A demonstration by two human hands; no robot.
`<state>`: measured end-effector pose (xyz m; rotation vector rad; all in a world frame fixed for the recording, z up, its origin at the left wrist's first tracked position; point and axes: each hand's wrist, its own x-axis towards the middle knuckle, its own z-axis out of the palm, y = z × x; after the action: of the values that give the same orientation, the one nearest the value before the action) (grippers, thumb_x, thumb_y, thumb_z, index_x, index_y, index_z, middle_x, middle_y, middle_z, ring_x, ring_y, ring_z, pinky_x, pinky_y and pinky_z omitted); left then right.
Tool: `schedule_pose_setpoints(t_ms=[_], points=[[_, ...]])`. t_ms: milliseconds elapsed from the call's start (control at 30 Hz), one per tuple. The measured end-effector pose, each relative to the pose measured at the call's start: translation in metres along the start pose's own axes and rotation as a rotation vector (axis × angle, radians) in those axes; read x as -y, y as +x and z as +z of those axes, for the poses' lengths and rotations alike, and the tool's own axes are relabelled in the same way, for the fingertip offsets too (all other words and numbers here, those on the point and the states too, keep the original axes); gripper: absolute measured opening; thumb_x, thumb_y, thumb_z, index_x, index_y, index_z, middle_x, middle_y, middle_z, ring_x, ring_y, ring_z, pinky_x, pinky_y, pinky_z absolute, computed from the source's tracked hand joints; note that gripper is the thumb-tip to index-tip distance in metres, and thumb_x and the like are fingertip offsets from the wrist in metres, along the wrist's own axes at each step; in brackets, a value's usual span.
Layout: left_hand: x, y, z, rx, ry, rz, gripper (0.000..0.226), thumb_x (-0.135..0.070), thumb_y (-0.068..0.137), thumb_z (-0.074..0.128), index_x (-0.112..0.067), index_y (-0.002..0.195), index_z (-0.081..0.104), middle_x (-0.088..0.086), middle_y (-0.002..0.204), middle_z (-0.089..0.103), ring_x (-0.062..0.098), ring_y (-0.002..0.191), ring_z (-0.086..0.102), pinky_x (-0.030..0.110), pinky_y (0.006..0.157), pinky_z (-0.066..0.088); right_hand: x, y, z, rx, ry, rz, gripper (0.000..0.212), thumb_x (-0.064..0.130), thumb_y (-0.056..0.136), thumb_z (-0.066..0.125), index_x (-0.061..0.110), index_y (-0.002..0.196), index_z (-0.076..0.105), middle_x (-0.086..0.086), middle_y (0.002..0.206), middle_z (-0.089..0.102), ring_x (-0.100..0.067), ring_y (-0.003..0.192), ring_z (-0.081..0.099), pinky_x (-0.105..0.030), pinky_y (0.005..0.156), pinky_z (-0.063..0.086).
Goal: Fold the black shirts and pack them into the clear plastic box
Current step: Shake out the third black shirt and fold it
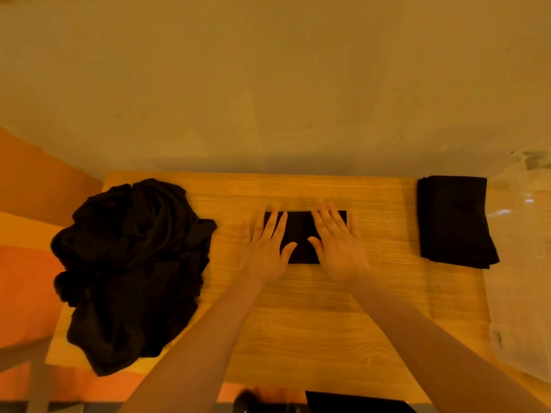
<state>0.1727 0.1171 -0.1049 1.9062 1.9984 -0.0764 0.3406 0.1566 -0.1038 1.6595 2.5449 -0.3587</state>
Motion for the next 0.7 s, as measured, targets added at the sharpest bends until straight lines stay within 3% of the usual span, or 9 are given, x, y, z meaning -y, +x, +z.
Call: schedule_pose_setpoints(t_ms=[33,100,167,233,400,533,633,700], points=[[-0.004,-0.005,-0.001,-0.056,-0.119,-0.051,0.067,-0.056,0.092,0.011,-0.022,0.147,-0.008,0.002,0.156,-0.011,0.021,0.142,-0.016,0.038,0.114,-0.009,0.0,0.002,0.001,0.001,-0.021,-0.044,0.075,0.054,0.09,-0.013,0.015,0.145,0.019,-0.002,0.154,0.018,-0.015,0.14,0.005,-0.046,0.112,0.001],[-0.02,-0.019,-0.007,-0.154,-0.553,-0.356,0.062,-0.042,0.098,0.029,-0.018,0.149,0.002,0.005,0.157,-0.001,0.021,0.144,-0.004,0.033,0.115,0.0,-0.003,0.002,0.005,0.036,-0.001,-0.056,0.082,0.058,0.084,-0.021,0.017,0.147,0.011,0.001,0.156,0.011,-0.011,0.14,-0.005,-0.043,0.111,-0.007],[-0.039,-0.03,-0.014,-0.195,-1.001,-0.738,0.061,-0.035,0.098,0.038,-0.015,0.149,0.01,0.006,0.156,0.012,0.022,0.143,0.013,0.035,0.116,0.016,-0.004,-0.002,0.007,0.084,0.047,0.039,0.068,0.055,0.089,-0.008,0.019,0.147,-0.003,0.002,0.156,-0.005,-0.008,0.136,-0.019,-0.042,0.111,-0.012],[-0.06,-0.037,-0.022,-0.198,-1.188,-0.926,0.058,-0.033,0.097,0.043,-0.016,0.147,0.019,0.006,0.152,0.026,0.023,0.138,0.028,0.036,0.112,0.027,0.0,-0.01,0.004,0.08,0.083,0.149,0.059,0.047,0.097,0.011,0.018,0.145,-0.01,0.001,0.156,-0.011,-0.009,0.134,-0.023,-0.045,0.113,-0.011],[-0.085,-0.009,-0.029,-0.113,-1.453,-0.944,0.047,-0.034,0.089,0.058,-0.016,0.132,0.048,0.004,0.13,0.054,0.021,0.12,0.05,0.033,0.103,0.04,0.008,-0.015,-0.004,0.102,0.164,0.251,0.058,0.041,0.099,0.02,0.02,0.145,-0.01,0.001,0.156,-0.01,-0.012,0.139,-0.021,-0.051,0.11,-0.016],[-0.07,0.02,-0.027,-0.04,-1.483,-1.059,0.061,-0.051,0.069,0.072,-0.019,0.118,0.056,0.006,0.12,0.061,0.023,0.107,0.059,0.042,0.094,0.049,-0.007,-0.018,-0.017,0.093,0.203,0.232,0.052,0.035,0.1,0.029,0.022,0.148,0.014,0.002,0.156,0.016,-0.015,0.144,0.009,-0.052,0.109,-0.014],[-0.071,0.033,-0.045,-0.059,-1.425,-1.005,0.049,-0.036,0.078,0.07,-0.013,0.119,0.055,0.008,0.118,0.06,0.024,0.106,0.058,0.038,0.089,0.05,-0.022,-0.033,-0.016,0.062,0.276,0.17,0.051,0.033,0.098,0.036,0.024,0.146,0.023,0.0,0.152,0.026,-0.017,0.142,0.018,-0.049,0.112,-0.008],[-0.077,0.035,-0.056,-0.089,-1.489,-0.916,0.035,-0.023,0.082,0.068,-0.013,0.114,0.057,0.009,0.112,0.062,0.021,0.092,0.061,0.034,0.078,0.052,-0.03,-0.042,-0.012,0.067,0.347,0.149,0.051,0.035,0.098,0.037,0.025,0.146,0.023,0.001,0.152,0.025,-0.015,0.142,0.017,-0.043,0.115,-0.002]])
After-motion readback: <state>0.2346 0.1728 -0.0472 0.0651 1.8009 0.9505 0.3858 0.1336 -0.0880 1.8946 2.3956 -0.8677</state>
